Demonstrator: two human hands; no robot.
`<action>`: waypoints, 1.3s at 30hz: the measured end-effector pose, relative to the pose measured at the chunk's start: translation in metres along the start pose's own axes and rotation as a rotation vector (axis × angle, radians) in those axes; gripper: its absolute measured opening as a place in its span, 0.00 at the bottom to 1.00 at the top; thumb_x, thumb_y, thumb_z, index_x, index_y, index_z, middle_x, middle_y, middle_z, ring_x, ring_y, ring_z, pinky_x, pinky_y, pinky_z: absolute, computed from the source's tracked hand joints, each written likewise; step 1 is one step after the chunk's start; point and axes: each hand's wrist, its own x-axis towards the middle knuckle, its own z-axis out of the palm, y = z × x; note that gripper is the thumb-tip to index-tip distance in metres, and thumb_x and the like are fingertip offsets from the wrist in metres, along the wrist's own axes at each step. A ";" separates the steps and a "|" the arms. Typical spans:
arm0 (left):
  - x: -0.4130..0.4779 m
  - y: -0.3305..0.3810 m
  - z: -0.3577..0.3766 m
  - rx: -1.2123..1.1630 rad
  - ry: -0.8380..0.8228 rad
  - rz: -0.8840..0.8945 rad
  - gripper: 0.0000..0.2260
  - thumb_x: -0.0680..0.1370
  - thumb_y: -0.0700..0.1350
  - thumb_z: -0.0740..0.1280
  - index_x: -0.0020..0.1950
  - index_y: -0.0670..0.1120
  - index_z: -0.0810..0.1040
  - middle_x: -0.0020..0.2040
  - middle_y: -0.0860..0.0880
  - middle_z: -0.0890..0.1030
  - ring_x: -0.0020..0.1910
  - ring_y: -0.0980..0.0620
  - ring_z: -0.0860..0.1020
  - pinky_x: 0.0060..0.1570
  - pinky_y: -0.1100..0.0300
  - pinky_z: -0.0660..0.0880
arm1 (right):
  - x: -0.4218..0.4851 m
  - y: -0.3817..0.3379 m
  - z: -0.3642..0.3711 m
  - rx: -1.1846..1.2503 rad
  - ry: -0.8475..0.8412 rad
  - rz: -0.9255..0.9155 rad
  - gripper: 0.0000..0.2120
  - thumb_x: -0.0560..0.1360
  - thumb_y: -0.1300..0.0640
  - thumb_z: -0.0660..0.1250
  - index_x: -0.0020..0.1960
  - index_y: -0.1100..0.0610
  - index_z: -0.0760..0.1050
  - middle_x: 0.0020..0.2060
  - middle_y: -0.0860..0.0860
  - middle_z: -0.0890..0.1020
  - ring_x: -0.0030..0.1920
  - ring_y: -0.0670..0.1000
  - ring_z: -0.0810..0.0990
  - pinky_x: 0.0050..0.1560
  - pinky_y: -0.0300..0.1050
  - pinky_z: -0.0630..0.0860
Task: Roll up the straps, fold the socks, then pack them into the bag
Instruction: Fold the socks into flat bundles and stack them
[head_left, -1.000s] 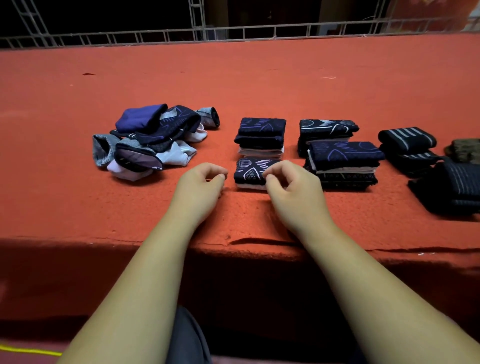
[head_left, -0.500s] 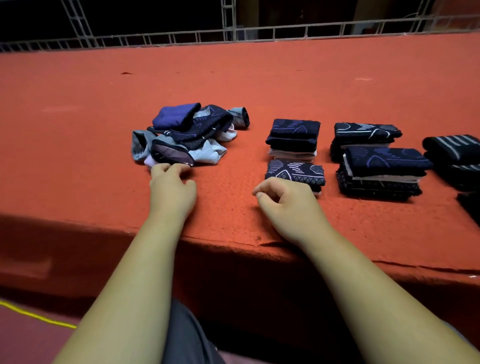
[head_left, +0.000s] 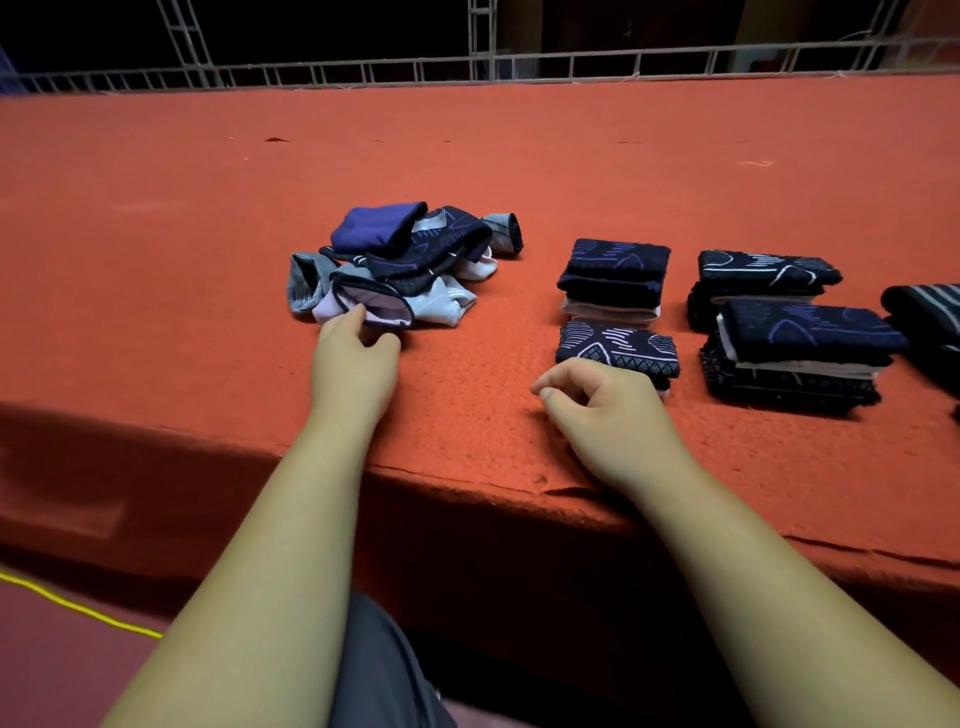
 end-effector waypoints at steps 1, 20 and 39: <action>-0.001 0.001 -0.001 -0.071 0.002 -0.024 0.24 0.80 0.46 0.67 0.77 0.47 0.76 0.73 0.48 0.78 0.73 0.47 0.75 0.74 0.58 0.67 | -0.001 0.000 0.000 0.006 0.000 0.004 0.08 0.77 0.58 0.71 0.46 0.45 0.85 0.34 0.40 0.83 0.37 0.43 0.80 0.42 0.39 0.74; -0.072 0.041 0.016 -0.534 -0.516 -0.052 0.09 0.78 0.36 0.73 0.58 0.44 0.85 0.50 0.41 0.85 0.45 0.41 0.83 0.45 0.48 0.79 | -0.025 -0.016 -0.022 0.084 0.129 0.005 0.13 0.79 0.36 0.67 0.54 0.44 0.83 0.52 0.40 0.84 0.55 0.39 0.82 0.61 0.51 0.79; -0.058 0.052 0.001 -0.694 -0.385 -0.093 0.08 0.77 0.35 0.74 0.48 0.47 0.82 0.41 0.46 0.86 0.39 0.47 0.81 0.42 0.58 0.81 | -0.028 -0.014 -0.063 0.045 0.295 0.192 0.12 0.77 0.53 0.69 0.38 0.56 0.75 0.31 0.53 0.81 0.37 0.57 0.84 0.45 0.51 0.80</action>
